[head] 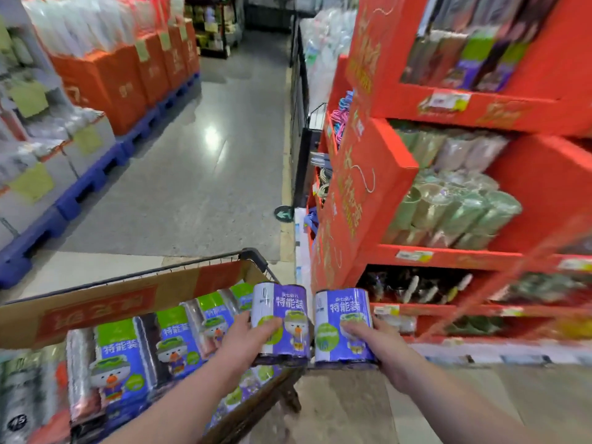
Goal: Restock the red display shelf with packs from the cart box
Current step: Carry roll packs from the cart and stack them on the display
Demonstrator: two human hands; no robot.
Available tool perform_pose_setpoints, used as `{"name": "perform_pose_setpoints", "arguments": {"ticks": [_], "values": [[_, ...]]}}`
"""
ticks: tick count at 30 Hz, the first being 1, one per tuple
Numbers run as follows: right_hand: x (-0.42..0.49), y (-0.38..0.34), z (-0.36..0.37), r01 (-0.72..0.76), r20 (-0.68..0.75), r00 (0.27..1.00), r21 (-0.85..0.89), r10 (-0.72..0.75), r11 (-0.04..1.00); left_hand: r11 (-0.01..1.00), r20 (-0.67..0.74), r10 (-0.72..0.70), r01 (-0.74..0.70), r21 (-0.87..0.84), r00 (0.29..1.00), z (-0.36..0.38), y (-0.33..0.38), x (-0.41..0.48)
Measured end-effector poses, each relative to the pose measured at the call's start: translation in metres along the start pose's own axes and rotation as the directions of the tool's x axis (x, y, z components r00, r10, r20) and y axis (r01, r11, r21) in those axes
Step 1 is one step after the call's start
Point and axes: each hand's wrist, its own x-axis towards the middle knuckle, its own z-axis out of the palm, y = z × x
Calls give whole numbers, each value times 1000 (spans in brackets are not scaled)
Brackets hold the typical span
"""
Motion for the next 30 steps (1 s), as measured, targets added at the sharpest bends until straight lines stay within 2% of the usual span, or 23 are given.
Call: {"name": "perform_pose_setpoints", "arguments": {"ticks": [5,13,23,30], "values": [[-45,0,-61,65,-158,986,102,-48,993,997,179,42,-53,56,983,65,24,-7],[-108,11,-195,182,-391,916,212,-88,960,988,413,59,-112,105,909,210,48,-26],[-173,28,-388,319,-525,838,253,-147,914,962,561,132,-242,127,817,423,82,-82],[-195,27,-472,349,-573,807,272,-140,897,955,628,149,-277,110,764,516,98,-94]]}}
